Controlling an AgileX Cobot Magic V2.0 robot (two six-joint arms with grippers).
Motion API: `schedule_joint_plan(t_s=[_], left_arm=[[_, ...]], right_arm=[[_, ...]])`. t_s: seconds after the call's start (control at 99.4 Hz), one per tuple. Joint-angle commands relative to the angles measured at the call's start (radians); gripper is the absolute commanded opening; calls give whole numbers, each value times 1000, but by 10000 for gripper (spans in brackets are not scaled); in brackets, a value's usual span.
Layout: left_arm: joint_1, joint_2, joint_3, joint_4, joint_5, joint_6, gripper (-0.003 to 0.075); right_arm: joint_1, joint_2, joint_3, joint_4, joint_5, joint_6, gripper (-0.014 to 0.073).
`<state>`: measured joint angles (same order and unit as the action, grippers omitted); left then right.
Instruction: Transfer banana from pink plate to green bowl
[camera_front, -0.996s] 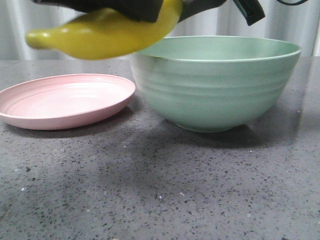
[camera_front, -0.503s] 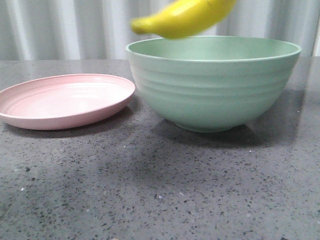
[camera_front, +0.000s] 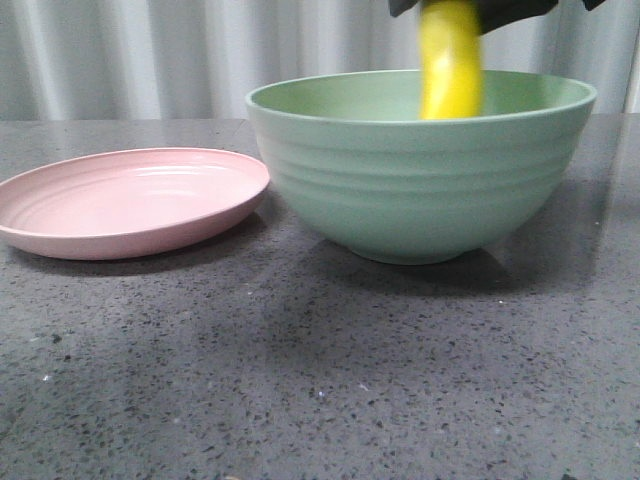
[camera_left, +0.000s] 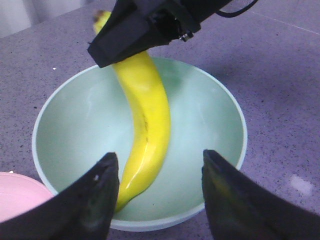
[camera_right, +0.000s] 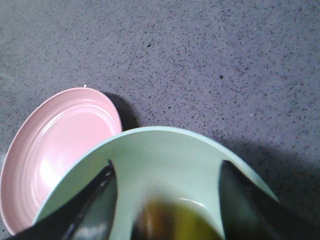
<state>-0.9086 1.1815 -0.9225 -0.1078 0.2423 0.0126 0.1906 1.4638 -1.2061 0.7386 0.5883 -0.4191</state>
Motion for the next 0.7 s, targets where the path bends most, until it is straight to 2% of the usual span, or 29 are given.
schedule_joint_plan(t_s=[0.0,0.221,0.392,0.463,0.533,0.654,0.694], left_arm=[[-5,-28,-36,-2,-78,1,348],[-5,-28,-36,-2,-79,1,347],[-5,-28,-36,-2,-107,1,347],[-5,-28,-36,-2,-137,1,331],[-5,-28,-36,-2,-160,1,271],[-5,-28,-36,-2,-155,1,124],[-5,-28,-36,-2,-154,1,74]], right_arm=[[-2,-34,-31,13,-52,-17,449],[-2,-57,-31,-31,-52,-17,449],[-2,-113,-31,-155,-38,-17,448],[-2,-139,-31,-201,-24,-17,419],[-2,-164,-31,-219,3,-17,314],[-2,-201,-31,-223,27,-17,9],[-2,-214,-31,-223,32,-17,-69]])
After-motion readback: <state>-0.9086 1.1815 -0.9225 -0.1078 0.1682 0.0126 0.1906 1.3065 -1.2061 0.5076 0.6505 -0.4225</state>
